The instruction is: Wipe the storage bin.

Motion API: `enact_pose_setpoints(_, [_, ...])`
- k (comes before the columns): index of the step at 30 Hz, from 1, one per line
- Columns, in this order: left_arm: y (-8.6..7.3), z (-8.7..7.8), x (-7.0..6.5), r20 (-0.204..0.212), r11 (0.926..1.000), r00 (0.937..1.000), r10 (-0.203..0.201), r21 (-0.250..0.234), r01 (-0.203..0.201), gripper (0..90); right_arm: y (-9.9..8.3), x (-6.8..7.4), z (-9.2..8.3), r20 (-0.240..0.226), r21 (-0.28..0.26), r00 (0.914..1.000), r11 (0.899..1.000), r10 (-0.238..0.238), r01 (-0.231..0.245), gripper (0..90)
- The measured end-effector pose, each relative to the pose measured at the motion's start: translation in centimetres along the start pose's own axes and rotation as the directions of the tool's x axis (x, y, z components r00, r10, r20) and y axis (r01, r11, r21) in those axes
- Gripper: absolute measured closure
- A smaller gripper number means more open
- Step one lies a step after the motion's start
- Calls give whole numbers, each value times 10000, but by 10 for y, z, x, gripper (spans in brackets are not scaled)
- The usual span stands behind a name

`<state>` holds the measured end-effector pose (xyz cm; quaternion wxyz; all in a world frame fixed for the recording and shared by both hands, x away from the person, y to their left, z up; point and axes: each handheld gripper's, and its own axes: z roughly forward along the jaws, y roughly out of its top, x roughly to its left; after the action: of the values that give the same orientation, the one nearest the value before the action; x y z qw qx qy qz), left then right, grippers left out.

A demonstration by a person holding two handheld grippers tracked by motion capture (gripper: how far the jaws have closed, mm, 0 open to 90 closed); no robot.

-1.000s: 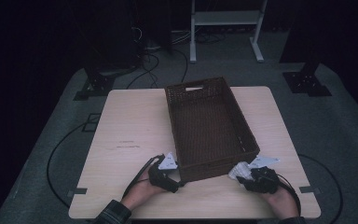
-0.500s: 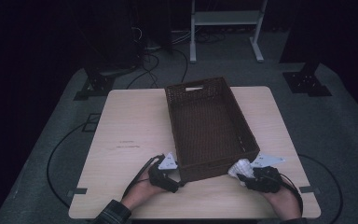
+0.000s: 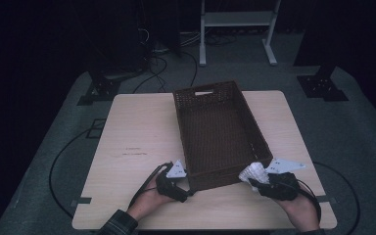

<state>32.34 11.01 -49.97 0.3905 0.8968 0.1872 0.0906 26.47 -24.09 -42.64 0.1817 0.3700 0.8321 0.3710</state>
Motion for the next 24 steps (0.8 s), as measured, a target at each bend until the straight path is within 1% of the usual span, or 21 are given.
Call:
enact_pose_setpoints(4, [0, 0, 0, 0, 10000, 10000, 21, 20, -21, 174, 6, 1, -7, -162, -320, 9999, 9995, 4, -9, 548])
enact_pose_setpoints(6, [0, 0, 0, 0, 10000, 10000, 22, 21, -22, 174, 9, 3, -10, -159, -403, 9999, 9992, -63, 56, 548])
enact_pose_setpoints(9, [0, 0, 0, -1, 10000, 10000, 24, 21, -24, 174, 10, 4, -9, -119, -364, 9998, 9993, -129, 125, 548])
enact_pose_setpoints(13, [0, 0, 0, 0, 10000, 10000, 24, 23, -24, 174, 9, 3, -7, -193, -402, 9998, 9992, -78, 70, 548])
enact_pose_setpoints(18, [0, 0, 0, -2, 10000, 10000, 25, 25, -25, 174, 9, 6, -7, -183, -345, 9998, 9993, -119, 113, 548])
enact_pose_setpoints(24, [0, 0, 0, -2, 10000, 10000, -1, 5, 1, 174, 5, 7, 3, -230, -39, 9996, 9999, -160, 159, 548])
